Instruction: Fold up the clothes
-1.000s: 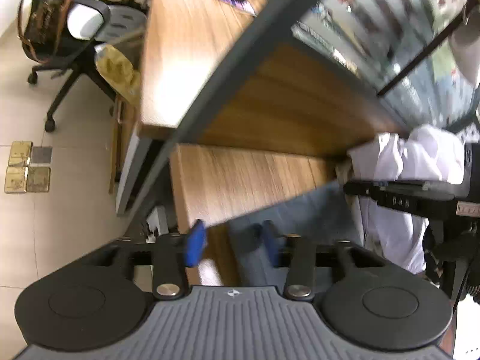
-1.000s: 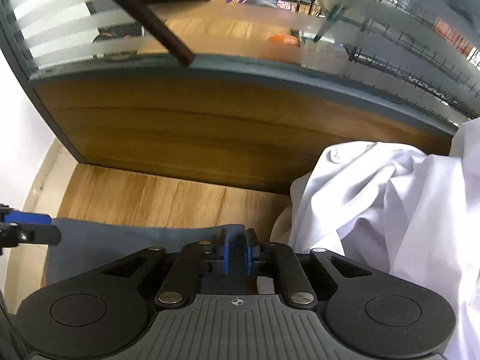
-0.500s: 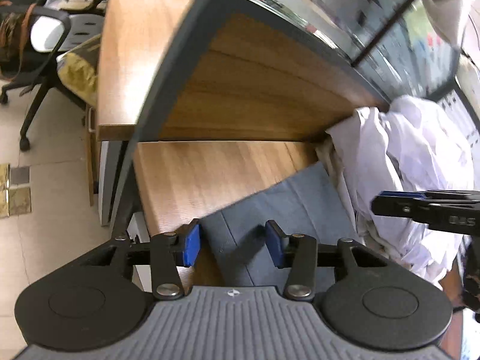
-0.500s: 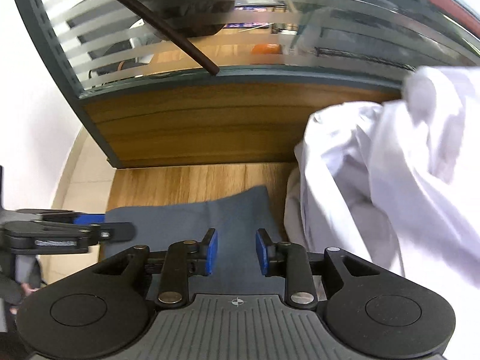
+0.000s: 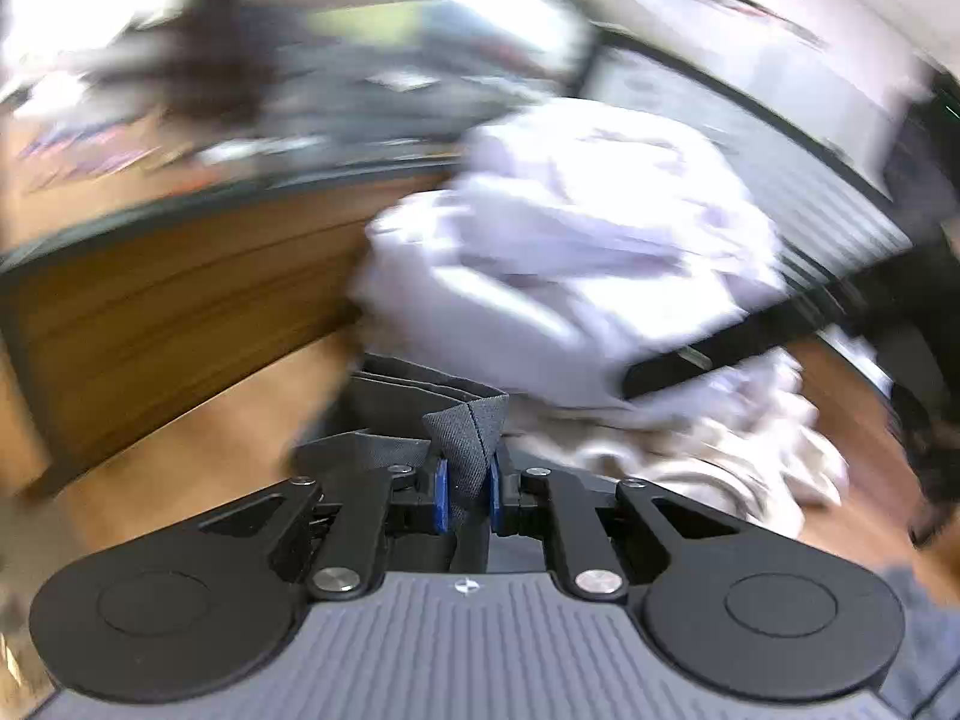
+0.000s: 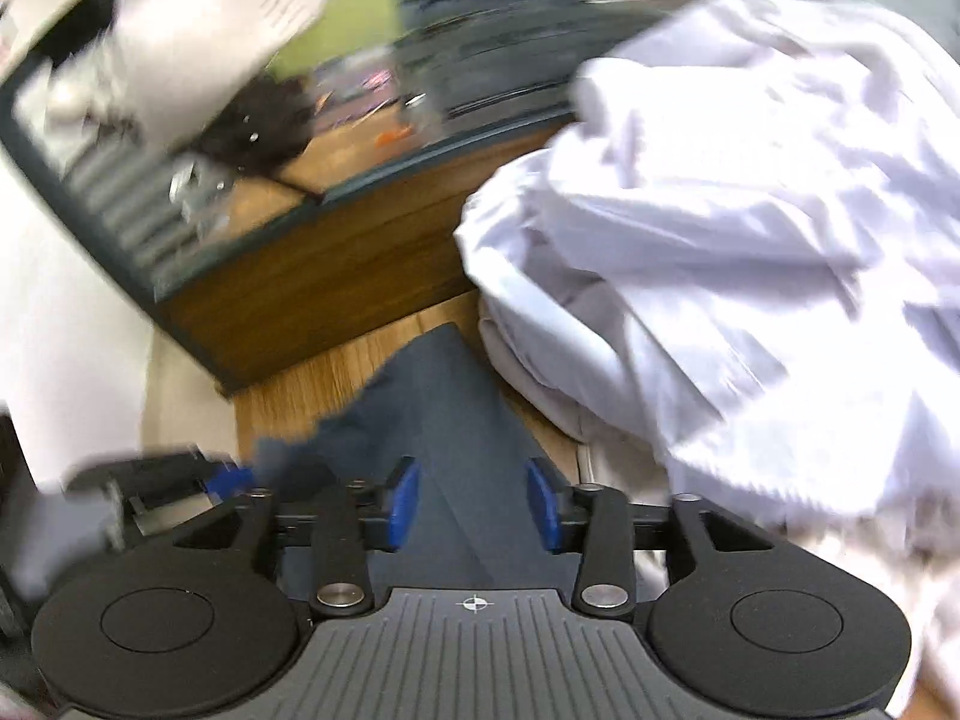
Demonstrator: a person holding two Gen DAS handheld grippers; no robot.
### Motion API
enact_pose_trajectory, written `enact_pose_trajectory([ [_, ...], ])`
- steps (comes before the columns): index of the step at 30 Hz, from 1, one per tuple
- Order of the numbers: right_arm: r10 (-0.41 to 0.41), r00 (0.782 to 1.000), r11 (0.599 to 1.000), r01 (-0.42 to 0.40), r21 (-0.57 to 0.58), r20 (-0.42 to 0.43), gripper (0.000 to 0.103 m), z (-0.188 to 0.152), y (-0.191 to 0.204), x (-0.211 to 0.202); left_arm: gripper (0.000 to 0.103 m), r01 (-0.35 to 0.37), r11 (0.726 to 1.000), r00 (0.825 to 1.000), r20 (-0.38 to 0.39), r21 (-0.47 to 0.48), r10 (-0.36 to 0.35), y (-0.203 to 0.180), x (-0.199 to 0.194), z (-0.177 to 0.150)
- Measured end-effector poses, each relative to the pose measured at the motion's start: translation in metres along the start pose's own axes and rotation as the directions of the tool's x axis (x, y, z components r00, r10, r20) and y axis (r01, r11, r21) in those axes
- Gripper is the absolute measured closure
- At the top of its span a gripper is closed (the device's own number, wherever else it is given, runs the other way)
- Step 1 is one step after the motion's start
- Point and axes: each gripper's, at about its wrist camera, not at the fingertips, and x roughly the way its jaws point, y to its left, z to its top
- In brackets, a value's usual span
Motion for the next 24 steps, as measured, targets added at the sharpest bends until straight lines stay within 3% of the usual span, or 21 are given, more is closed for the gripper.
enact_pose_trajectory([
  [4, 0.070, 0.997, 0.980, -0.065, 0.190, -0.018, 0.046, -0.006, -0.027, -0.009, 0.090, 0.114, 0.983, 0.993, -0.031, 0.142, -0.111, -0.037, 0.006, -0.007],
  [9, 0.117, 0.991, 0.916, -0.086, 0.391, -0.057, 0.046, -0.022, -0.060, 0.001, 0.090, 0.212, 0.950, 0.976, -0.095, 0.228, -0.195, -0.062, 0.012, -0.022],
  [11, 0.130, 0.989, 0.907, -0.088, 0.411, -0.075, 0.046, -0.027, -0.064, 0.008, 0.090, 0.245, 0.933, 0.968, -0.120, 0.263, -0.220, -0.070, 0.013, -0.028],
  [18, 0.096, 0.983, 0.950, -0.044, 0.308, -0.155, 0.045, -0.042, -0.045, 0.031, 0.090, 0.324, 0.892, 0.944, -0.176, 0.316, -0.280, -0.093, 0.015, -0.035],
  [20, 0.071, 0.983, 0.961, -0.022, 0.277, -0.168, 0.067, -0.049, -0.040, 0.035, 0.089, 0.344, 0.885, 0.936, -0.191, 0.315, -0.296, -0.096, 0.016, -0.035],
  [21, 0.073, 0.983, 0.961, -0.024, 0.275, -0.168, 0.097, -0.052, -0.041, 0.036, 0.088, 0.354, 0.881, 0.932, -0.199, 0.314, -0.304, -0.098, 0.016, -0.036],
  [24, 0.074, 0.991, 0.949, -0.034, 0.315, -0.116, 0.096, -0.063, -0.049, 0.023, 0.078, 0.416, 0.868, 0.907, -0.193, 0.270, -0.375, -0.091, 0.008, -0.031],
])
